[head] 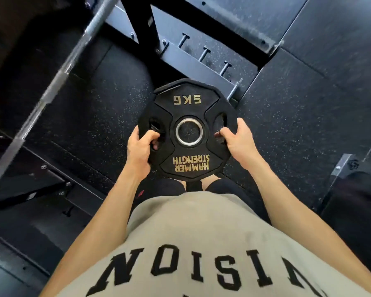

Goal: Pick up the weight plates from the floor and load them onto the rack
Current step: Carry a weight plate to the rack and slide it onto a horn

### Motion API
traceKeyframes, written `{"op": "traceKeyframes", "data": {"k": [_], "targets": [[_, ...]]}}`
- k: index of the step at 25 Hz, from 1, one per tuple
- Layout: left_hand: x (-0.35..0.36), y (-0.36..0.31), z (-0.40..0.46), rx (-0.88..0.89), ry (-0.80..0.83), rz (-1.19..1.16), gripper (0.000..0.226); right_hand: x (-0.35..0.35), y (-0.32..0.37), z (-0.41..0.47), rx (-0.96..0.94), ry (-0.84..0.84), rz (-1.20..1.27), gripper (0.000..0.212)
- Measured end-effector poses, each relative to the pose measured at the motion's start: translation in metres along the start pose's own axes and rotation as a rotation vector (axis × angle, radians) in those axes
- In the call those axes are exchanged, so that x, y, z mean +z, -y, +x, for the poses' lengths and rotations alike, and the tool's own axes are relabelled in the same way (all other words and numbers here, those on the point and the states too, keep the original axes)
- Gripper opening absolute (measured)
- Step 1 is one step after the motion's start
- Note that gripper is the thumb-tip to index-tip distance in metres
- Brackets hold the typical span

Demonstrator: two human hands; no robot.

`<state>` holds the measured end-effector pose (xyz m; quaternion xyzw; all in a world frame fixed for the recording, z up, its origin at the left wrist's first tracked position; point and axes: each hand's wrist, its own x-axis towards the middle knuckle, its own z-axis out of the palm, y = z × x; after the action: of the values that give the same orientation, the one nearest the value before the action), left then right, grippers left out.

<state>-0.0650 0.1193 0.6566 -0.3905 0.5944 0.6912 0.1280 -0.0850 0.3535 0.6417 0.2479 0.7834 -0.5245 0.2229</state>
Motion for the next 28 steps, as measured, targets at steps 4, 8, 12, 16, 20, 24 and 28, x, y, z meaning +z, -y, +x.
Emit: {"op": "traceKeyframes", "data": {"k": [4,8,12,16,20,24,28], "targets": [[-0.019,-0.013,-0.058,0.067,-0.099,-0.136,0.022,0.002,0.028,-0.032,-0.158,-0.005,-0.003,0.008],[-0.03,-0.002,-0.106,0.174,-0.287,-0.294,0.023,0.005,0.055,-0.048,-0.318,0.142,-0.048,0.004],[-0.022,0.028,-0.159,0.213,-0.528,-0.464,0.021,0.006,0.074,-0.056,-0.434,0.344,-0.15,0.006],[0.007,0.076,-0.232,0.208,-0.837,-0.73,0.022,0.008,0.076,-0.085,-0.601,0.632,-0.296,0.007],[0.029,0.129,-0.309,0.236,-1.136,-0.903,0.024,0.02,0.058,-0.142,-0.733,0.89,-0.426,0.01],[0.047,0.193,-0.397,0.272,-1.423,-1.032,0.028,0.031,0.015,-0.225,-0.816,1.191,-0.532,0.007],[0.063,0.267,-0.481,0.309,-1.631,-1.107,0.028,0.031,-0.052,-0.316,-0.921,1.389,-0.619,0.006]]}}
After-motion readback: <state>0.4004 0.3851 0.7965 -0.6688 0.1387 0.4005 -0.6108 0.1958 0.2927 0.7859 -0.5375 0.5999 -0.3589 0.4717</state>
